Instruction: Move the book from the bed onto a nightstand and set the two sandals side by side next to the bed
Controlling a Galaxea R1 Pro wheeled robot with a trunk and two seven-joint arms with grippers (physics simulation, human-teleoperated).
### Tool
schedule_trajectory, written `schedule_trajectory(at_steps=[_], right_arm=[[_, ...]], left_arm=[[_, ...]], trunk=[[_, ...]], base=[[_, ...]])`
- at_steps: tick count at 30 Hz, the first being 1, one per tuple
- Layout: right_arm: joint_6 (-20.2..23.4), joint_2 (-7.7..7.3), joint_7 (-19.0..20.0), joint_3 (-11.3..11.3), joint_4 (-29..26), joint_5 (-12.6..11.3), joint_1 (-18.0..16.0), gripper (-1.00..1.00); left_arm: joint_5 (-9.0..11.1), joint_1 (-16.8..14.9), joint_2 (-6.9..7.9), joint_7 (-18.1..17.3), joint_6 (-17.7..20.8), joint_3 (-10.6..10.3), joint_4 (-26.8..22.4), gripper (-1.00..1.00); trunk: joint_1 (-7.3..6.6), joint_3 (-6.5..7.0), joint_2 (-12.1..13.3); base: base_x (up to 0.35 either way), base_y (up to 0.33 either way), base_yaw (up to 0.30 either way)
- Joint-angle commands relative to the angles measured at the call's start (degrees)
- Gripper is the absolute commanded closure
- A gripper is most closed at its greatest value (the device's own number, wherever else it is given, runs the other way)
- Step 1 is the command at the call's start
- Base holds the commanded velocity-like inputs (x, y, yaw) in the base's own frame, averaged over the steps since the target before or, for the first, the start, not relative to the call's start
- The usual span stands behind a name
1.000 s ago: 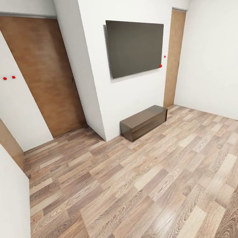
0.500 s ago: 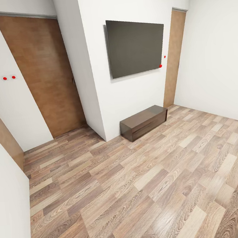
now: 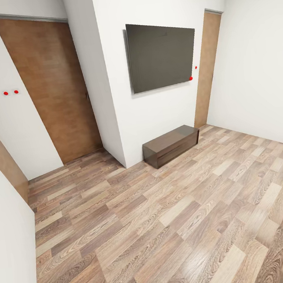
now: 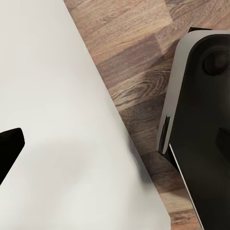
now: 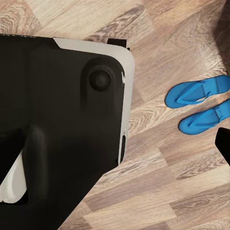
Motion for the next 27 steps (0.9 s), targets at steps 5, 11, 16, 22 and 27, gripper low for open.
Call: schedule_trajectory(at_steps=[5, 11, 16, 22, 27], right_arm=[[-0.10, -0.02, 0.13, -0.41, 0.13, 0.57, -0.08, -1.00], [-0.10, 0.00, 0.13, -0.41, 0.15, 0.57, -0.08, -1.00], [-0.10, 0.04, 0.13, -0.41, 0.19, 0.57, -0.08, -1.00], [-0.12, 0.05, 0.13, -0.41, 0.21, 0.55, -0.08, -1.00], [-0.11, 0.06, 0.13, -0.41, 0.21, 0.53, -0.08, -1.00]], left_arm=[[-0.68, -0.06, -0.02, 0.30, -0.28, 0.38, 0.13, -1.00], [-0.76, -0.07, -0.05, 0.30, -0.30, 0.38, 0.12, -1.00], [-0.77, -0.07, -0.06, 0.30, -0.31, 0.38, 0.12, -1.00], [-0.78, -0.06, -0.11, 0.30, -0.31, 0.38, 0.13, -1.00], [-0.78, -0.07, -0.22, 0.30, -0.31, 0.38, 0.13, -1.00]], trunk=[[0.04, -0.12, -0.12], [0.04, -0.12, -0.12], [0.04, -0.12, -0.12], [0.04, -0.12, -0.12], [0.04, -0.12, -0.12]], base=[[0.095, 0.022, 0.000], [0.204, 0.061, 0.000], [0.250, 0.076, 0.000], [0.272, 0.079, 0.000], [0.291, 0.081, 0.000]])
